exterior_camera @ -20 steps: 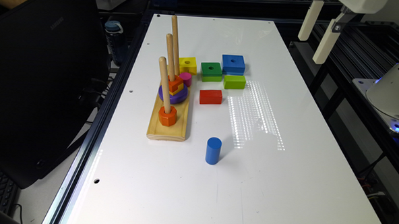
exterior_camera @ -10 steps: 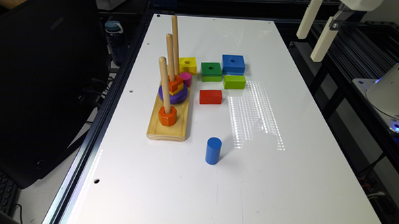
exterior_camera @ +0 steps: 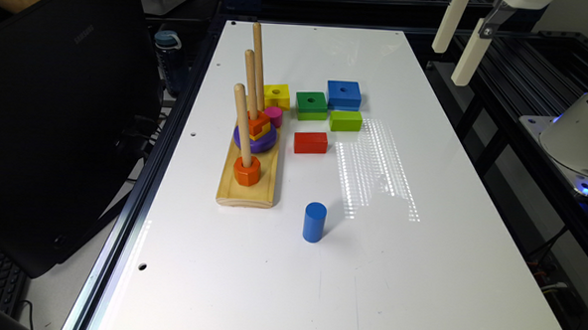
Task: Pick up green block.
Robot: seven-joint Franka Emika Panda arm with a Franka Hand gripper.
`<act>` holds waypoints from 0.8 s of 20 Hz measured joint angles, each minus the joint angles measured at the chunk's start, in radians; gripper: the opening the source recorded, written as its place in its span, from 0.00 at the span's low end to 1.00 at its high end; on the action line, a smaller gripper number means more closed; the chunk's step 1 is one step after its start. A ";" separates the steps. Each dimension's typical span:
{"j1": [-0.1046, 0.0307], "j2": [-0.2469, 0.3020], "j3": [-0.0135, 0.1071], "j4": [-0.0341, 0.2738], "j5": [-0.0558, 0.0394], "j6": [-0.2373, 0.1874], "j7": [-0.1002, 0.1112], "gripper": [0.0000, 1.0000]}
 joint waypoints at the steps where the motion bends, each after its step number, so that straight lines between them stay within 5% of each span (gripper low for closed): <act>1: -0.004 0.008 0.000 0.004 0.0000 0.006 -0.004 1.00; 7: -0.046 0.082 0.000 0.055 -0.0012 0.028 -0.042 1.00; 16: -0.071 0.127 0.000 0.092 -0.0040 0.028 -0.061 1.00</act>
